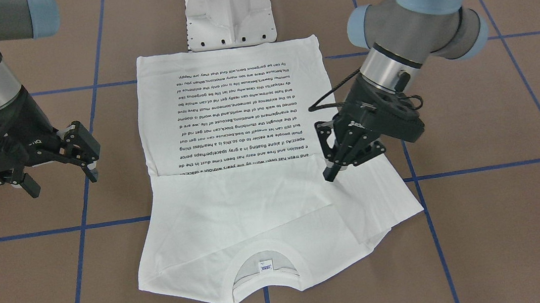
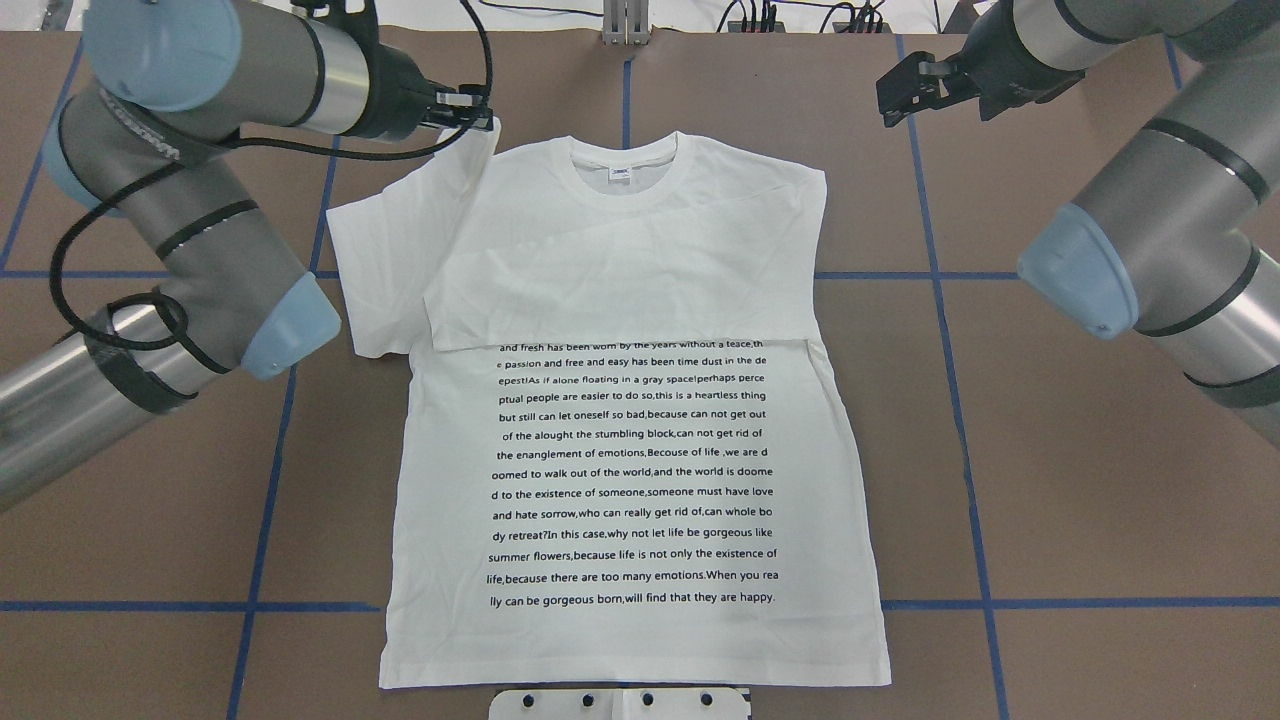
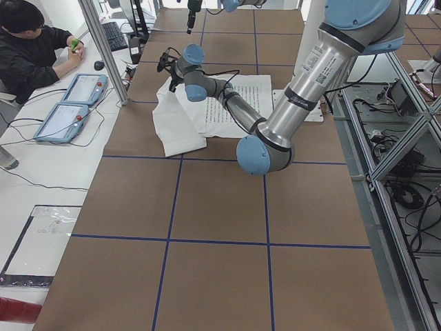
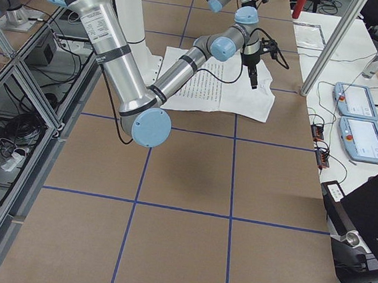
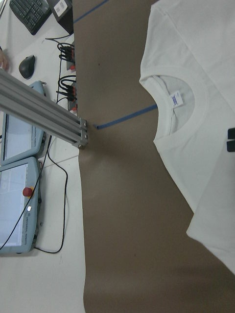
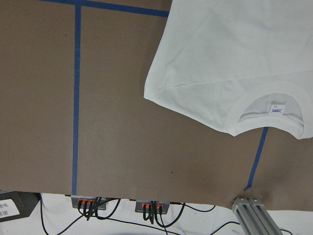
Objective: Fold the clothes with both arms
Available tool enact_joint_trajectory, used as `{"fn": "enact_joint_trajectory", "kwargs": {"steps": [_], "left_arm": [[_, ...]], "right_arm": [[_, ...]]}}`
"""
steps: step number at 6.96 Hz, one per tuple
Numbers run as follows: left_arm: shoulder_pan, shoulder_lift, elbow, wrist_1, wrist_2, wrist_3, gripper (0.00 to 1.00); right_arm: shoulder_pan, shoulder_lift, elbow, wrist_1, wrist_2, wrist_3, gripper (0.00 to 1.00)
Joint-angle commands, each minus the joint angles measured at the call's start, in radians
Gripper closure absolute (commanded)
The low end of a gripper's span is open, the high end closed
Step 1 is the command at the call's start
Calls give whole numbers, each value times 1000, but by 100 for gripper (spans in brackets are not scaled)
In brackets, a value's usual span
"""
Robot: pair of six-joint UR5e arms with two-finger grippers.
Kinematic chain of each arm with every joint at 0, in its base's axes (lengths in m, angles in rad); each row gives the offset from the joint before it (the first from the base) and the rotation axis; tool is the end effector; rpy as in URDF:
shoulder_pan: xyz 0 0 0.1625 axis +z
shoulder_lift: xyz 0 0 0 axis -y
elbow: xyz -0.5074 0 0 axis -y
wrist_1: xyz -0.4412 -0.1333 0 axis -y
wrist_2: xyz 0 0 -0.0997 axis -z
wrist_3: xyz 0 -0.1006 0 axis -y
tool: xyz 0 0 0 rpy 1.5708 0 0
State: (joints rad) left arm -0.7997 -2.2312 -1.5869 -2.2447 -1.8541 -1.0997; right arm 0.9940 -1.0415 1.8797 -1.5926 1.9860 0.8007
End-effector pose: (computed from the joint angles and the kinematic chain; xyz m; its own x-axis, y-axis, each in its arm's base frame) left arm 0.4621 -0.6265 0.2108 0.3620 0.2528 -0.8973 0.3750 0.8417 0.3884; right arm -0.2967 -0.6261 0.2629 0.6905 -0.1069 0.7154 -0.1755 0.9347 0.3090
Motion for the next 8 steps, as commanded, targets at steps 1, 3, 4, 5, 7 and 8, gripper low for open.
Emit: {"fn": "enact_joint_trajectory", "kwargs": {"steps": [1, 3, 4, 5, 7, 8], "left_arm": [[193, -82, -1, 0, 157, -83, 100], [362, -85, 4, -12, 309, -69, 100], [400, -88, 10, -12, 314, -68, 100], [431, -87, 18, -12, 314, -68, 100], [439, -112, 60, -15, 314, -68, 100], [439, -122, 62, -36, 312, -75, 25]], "right_arm": [[0, -2, 1, -1, 0, 3, 0], [0, -12, 12, 0, -1, 35, 0], [0, -18, 15, 0, -1, 35, 0], [0, -20, 16, 0, -1, 35, 0], [0, -28, 16, 0, -1, 35, 0], [0, -28, 15, 0, -1, 35, 0]]}}
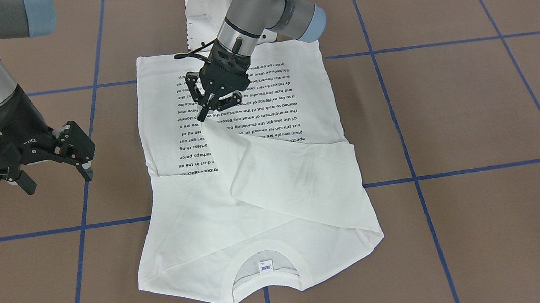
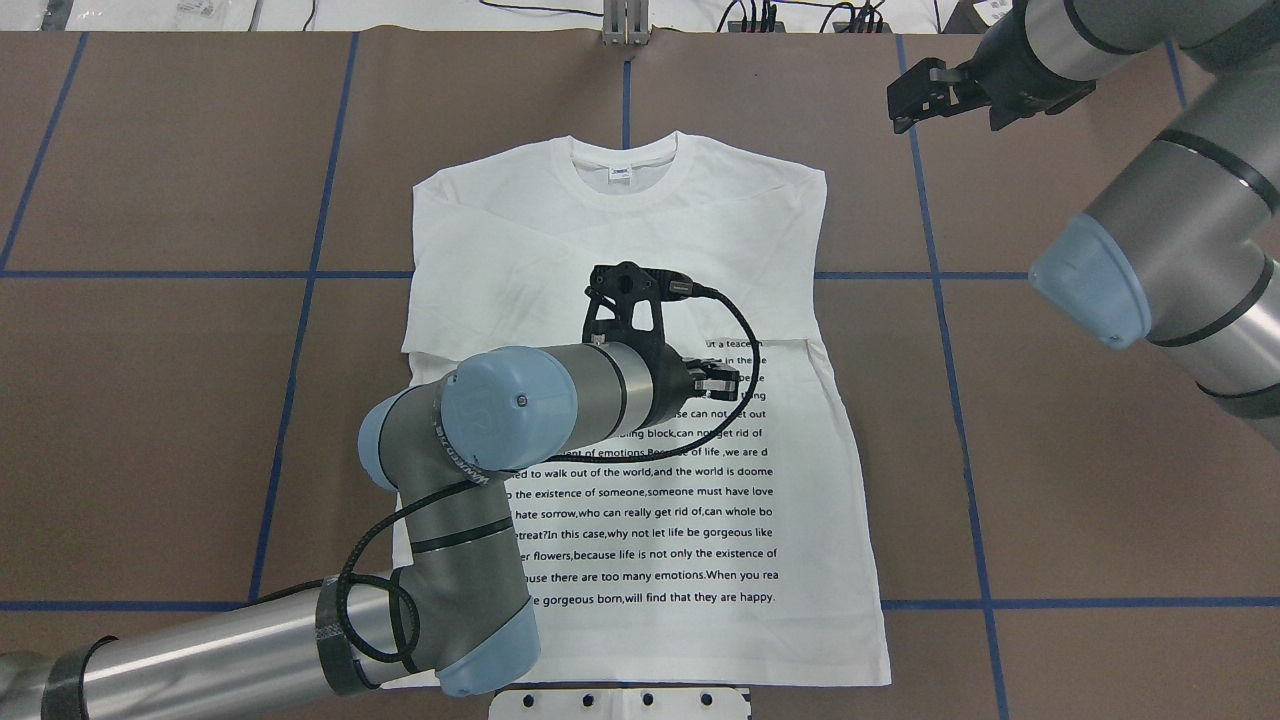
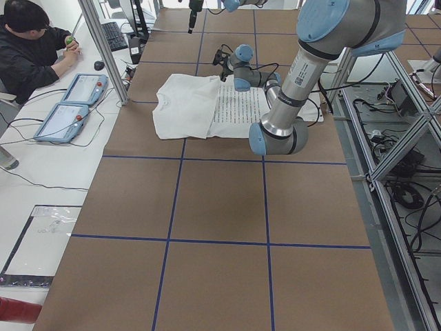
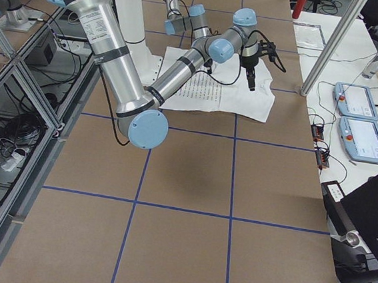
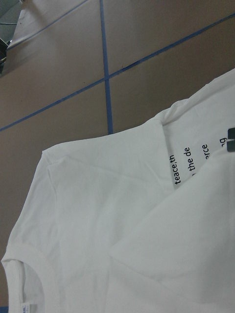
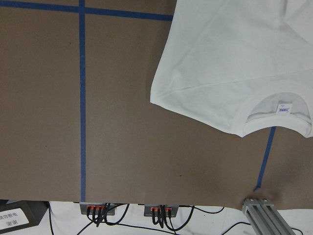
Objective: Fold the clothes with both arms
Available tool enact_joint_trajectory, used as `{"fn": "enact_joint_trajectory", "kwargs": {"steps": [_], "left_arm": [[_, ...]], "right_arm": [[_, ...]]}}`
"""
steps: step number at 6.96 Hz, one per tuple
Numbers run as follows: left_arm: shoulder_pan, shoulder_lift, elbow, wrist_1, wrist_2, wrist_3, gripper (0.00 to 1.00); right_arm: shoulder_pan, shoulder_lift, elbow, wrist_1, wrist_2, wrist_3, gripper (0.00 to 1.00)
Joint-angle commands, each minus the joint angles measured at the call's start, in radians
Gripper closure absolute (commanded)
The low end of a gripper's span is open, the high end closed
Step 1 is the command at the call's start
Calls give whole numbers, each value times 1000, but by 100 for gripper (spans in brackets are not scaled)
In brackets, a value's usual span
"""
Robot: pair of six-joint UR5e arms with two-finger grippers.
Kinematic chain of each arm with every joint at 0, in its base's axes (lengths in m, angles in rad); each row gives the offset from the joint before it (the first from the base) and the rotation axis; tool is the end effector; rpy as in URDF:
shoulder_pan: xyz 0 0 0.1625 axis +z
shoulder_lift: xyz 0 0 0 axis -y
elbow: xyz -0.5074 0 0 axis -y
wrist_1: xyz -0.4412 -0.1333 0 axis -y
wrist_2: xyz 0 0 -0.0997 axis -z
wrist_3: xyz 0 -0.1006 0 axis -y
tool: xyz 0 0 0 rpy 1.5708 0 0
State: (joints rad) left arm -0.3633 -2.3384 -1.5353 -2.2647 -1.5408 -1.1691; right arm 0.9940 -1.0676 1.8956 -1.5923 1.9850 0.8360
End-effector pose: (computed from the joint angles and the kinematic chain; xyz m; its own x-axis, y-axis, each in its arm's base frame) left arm 0.6941 -0.4097 0.1485 0.2739 0.3140 -0.9091 0.2997 0.8703 0.3909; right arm -0.2923 -0.6194 0.2738 0.6882 -0.0676 0.7223 -0.1988 0.9400 0.2773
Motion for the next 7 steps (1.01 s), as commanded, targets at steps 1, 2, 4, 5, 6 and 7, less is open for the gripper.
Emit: {"fn": "enact_joint_trajectory", "kwargs": {"steps": [1, 2, 4, 5, 6, 7], "left_arm": [[3, 5, 23, -98, 1, 0, 0], [-2, 22, -11, -89, -7, 2, 0], [-99, 80, -133, 105, -108, 177, 0], [-194, 129, -170, 170, -190, 222, 0], [-291, 180, -198, 191, -264, 359, 0], [-372, 232, -218, 189, -319, 467, 0]], "right_arm": [[-1, -2, -3, 0, 0, 0, 0], [-6, 1, -3, 0, -2, 5, 0], [-46, 21, -3, 2, -6, 86, 0], [-87, 38, -10, 0, -40, 122, 0], [-147, 81, -36, -9, -114, 177, 0], [-203, 140, -96, -15, -167, 236, 0]]}}
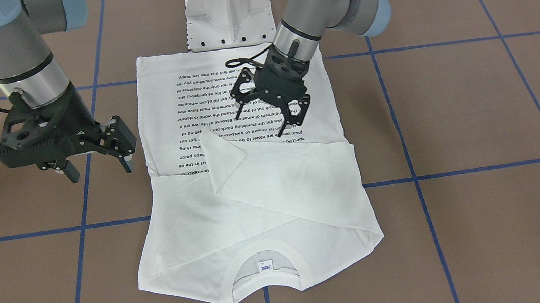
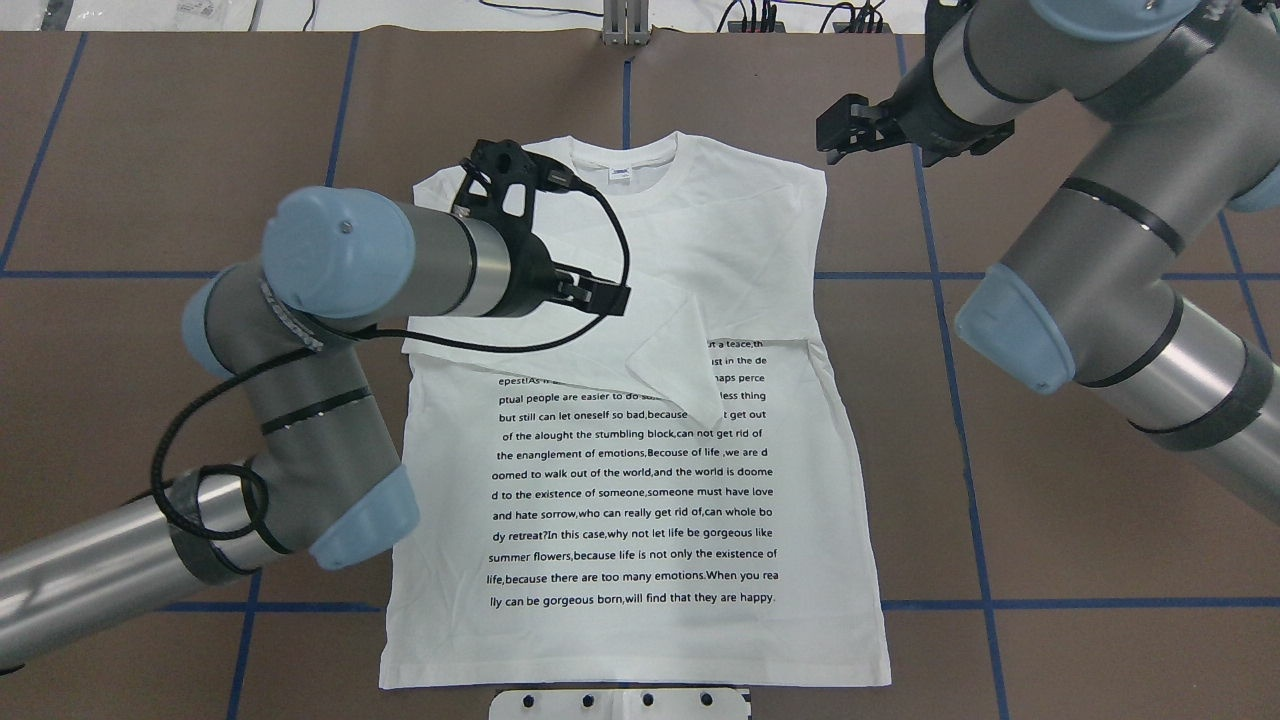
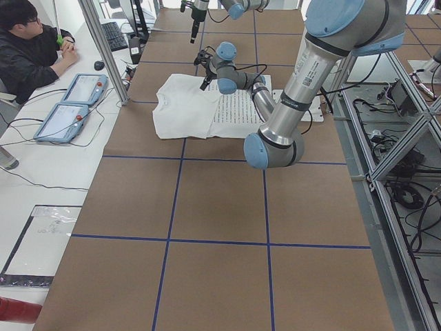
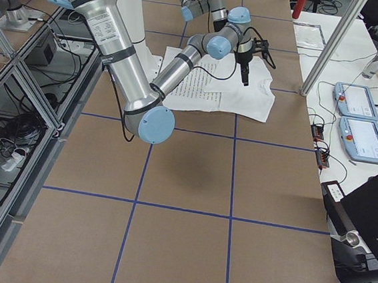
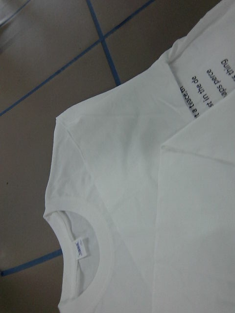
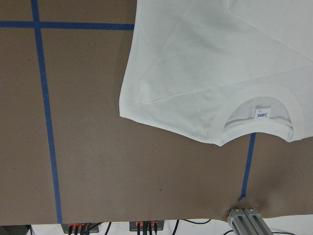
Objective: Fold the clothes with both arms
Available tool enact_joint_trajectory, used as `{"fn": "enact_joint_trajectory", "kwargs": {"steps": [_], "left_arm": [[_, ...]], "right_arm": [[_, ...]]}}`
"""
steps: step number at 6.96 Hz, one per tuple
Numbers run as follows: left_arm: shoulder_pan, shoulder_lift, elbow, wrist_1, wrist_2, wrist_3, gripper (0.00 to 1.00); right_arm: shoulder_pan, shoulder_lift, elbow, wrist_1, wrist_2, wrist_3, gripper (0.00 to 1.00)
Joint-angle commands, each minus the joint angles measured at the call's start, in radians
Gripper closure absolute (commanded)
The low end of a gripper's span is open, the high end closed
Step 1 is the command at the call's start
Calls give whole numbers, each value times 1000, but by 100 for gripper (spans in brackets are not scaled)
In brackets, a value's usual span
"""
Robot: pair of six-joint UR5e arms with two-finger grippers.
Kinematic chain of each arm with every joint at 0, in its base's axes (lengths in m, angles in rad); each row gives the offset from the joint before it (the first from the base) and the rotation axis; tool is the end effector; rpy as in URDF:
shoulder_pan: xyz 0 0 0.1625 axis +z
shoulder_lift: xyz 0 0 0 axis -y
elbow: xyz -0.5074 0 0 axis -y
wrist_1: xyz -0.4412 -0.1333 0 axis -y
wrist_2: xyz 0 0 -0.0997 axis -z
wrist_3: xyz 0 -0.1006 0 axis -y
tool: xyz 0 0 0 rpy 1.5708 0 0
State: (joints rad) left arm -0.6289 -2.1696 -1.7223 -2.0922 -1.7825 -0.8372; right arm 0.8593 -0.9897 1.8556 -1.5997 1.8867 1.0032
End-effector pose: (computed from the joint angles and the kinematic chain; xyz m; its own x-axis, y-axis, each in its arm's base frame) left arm 0.5260 -0.5214 0.2145 0.4533 0.4797 -0.7513 0.1470 0.7910 0.5938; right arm -0.3812 -0.5985 0.2406 0.6748 0.0001 0.7380 -0.2449 0.9434 0.2238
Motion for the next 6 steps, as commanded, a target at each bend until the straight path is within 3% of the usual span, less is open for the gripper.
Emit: {"fn": "enact_joint_trajectory", "kwargs": {"steps": [1, 3, 4, 6], "left_arm": [[-195, 109, -42, 17, -159, 244, 0], [-342, 195, -42, 12, -296, 442, 0], [-348, 211, -54, 11, -295, 446, 0], [-348, 211, -57, 11, -295, 446, 0]], "right_arm": [[-139, 124, -131, -9, -139, 93, 0], [-265, 228, -276, -64, -275, 94, 0], [-320, 299, -335, -148, -317, 92, 1], [-384, 371, -447, -164, -362, 94, 7]]}}
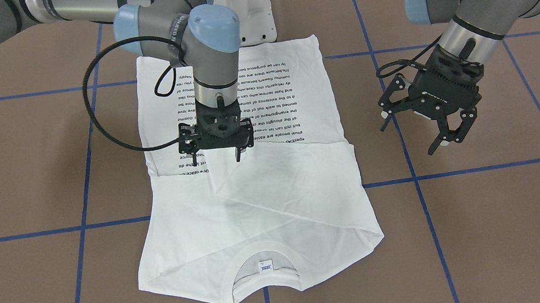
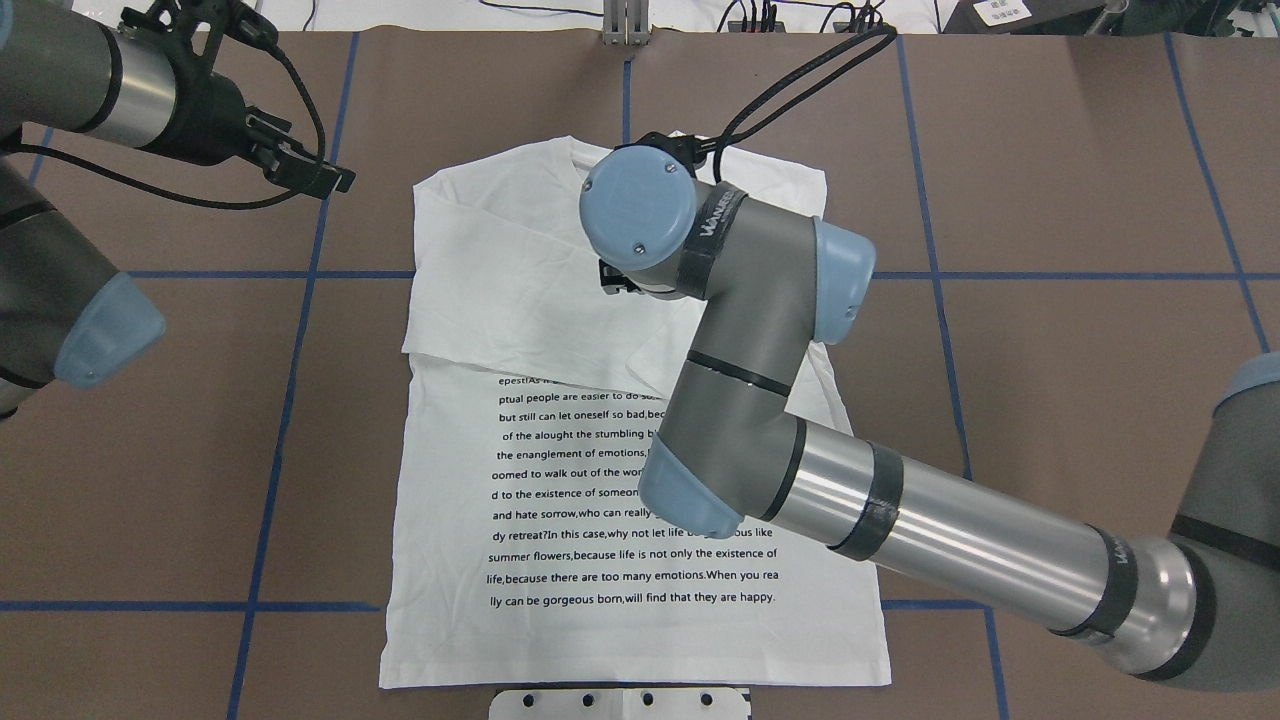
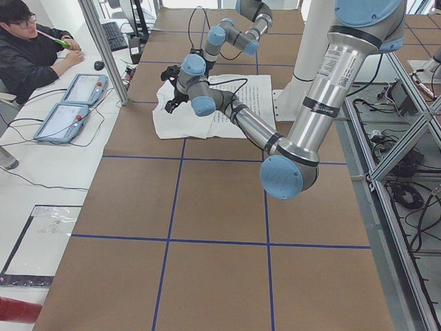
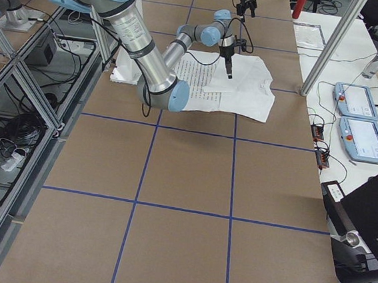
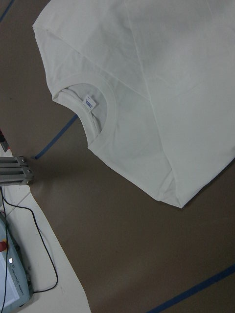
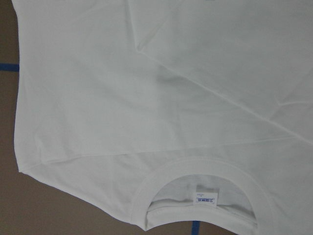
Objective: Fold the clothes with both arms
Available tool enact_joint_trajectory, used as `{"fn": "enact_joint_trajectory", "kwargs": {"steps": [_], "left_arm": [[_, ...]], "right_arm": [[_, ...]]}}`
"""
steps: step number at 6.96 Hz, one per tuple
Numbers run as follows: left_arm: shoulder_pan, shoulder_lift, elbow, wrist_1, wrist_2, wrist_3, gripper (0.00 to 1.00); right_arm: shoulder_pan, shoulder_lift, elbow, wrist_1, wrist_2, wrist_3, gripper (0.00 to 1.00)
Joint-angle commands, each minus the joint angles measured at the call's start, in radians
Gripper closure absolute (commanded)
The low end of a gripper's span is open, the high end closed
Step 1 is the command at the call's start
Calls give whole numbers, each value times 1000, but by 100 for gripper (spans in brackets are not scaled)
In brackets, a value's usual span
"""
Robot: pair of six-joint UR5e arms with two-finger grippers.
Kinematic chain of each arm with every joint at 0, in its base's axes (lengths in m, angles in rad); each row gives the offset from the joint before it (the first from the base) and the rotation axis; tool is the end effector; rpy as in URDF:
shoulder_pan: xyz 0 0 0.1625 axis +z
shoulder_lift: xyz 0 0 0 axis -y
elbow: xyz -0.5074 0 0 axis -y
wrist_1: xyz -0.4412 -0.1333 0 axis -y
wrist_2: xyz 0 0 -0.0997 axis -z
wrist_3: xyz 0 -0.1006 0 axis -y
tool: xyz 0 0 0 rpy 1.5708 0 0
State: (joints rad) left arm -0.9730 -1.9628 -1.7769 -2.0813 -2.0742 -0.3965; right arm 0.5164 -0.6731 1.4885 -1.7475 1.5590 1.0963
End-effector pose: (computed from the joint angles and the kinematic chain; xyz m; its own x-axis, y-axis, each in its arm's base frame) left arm 0.3137 -0.6113 0.3330 0.5406 0.6416 -0.5441 -0.0457 0.6682 0.7426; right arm -0.6634 -0.5313 0.1790 0.8494 -0.0431 0.5260 -0.1256 0.9515 0.2808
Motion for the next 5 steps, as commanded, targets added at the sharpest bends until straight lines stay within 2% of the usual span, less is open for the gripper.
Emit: {"fn": "enact_joint_trajectory", "kwargs": {"steps": [1, 3, 5], "left_arm": [[-9, 4, -2, 0, -3, 5, 0], [-9, 4, -1, 0, -3, 2, 0], [-7, 2, -1, -2, -3, 1, 0]], "right_arm": [[-48, 85, -144, -6, -40, 5, 11], [-68, 75, -175, 51, -40, 19, 23], [-73, 63, -177, 83, -39, 17, 25]]}}
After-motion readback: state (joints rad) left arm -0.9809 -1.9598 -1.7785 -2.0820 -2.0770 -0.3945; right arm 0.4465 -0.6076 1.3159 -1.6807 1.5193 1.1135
